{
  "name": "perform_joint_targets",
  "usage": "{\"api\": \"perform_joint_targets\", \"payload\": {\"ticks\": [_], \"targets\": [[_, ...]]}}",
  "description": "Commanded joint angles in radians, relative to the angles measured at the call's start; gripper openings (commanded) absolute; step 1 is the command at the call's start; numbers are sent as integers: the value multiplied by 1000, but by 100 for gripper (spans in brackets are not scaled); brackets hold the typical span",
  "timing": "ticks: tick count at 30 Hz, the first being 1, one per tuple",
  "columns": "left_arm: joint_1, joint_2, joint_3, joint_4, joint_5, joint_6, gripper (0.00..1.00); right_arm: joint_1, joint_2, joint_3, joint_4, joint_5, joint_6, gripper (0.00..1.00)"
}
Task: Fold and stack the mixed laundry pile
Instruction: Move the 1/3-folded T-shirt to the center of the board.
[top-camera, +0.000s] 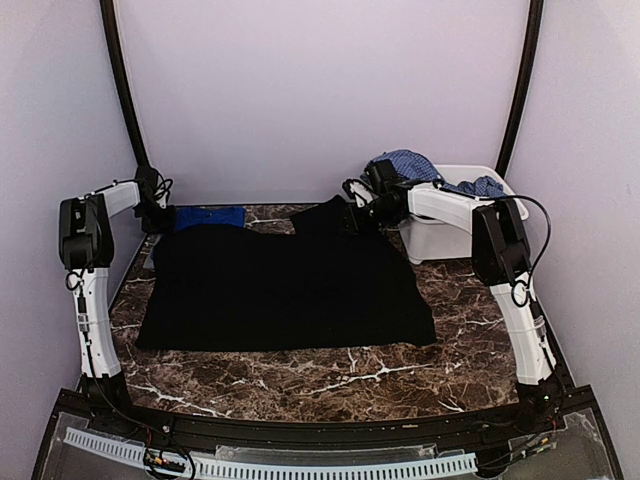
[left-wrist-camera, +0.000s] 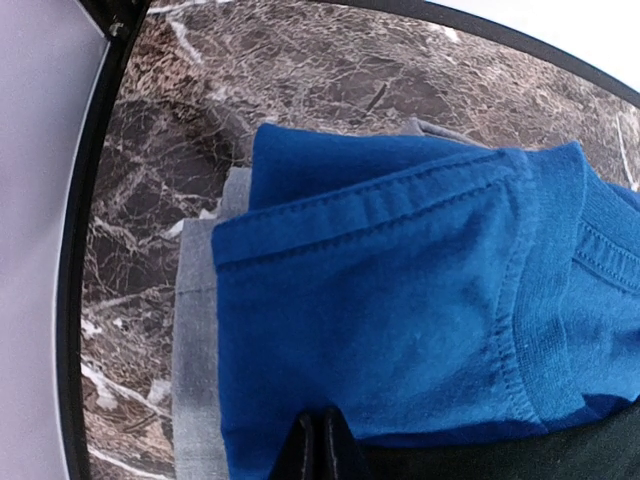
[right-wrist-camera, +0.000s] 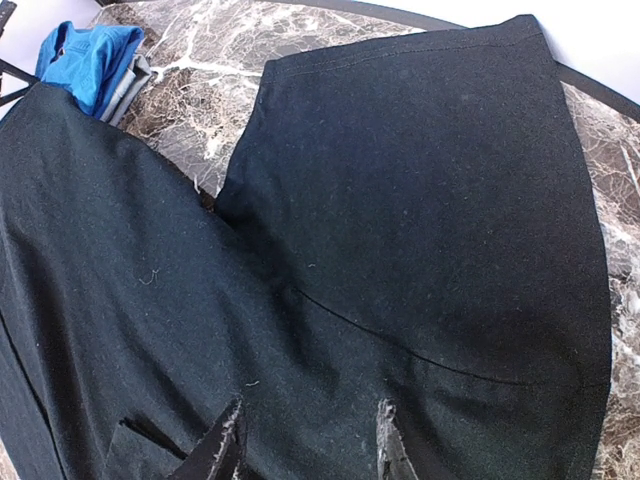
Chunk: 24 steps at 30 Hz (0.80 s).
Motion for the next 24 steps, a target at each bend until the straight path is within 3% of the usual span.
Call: {"api": "perform_joint_targets", "payload": {"ticks": [1, 15, 24], "targets": [[0, -78, 26, -34, -4, -9, 0, -11, -38, 0, 11, -6, 11, 41], [-47, -309, -76, -34, 16, -20, 0, -25, -12, 40, 8, 10, 15, 40], [-92, -472, -325, 0, 38, -20, 0, -33, 56, 157, -4, 98, 15, 39]]}}
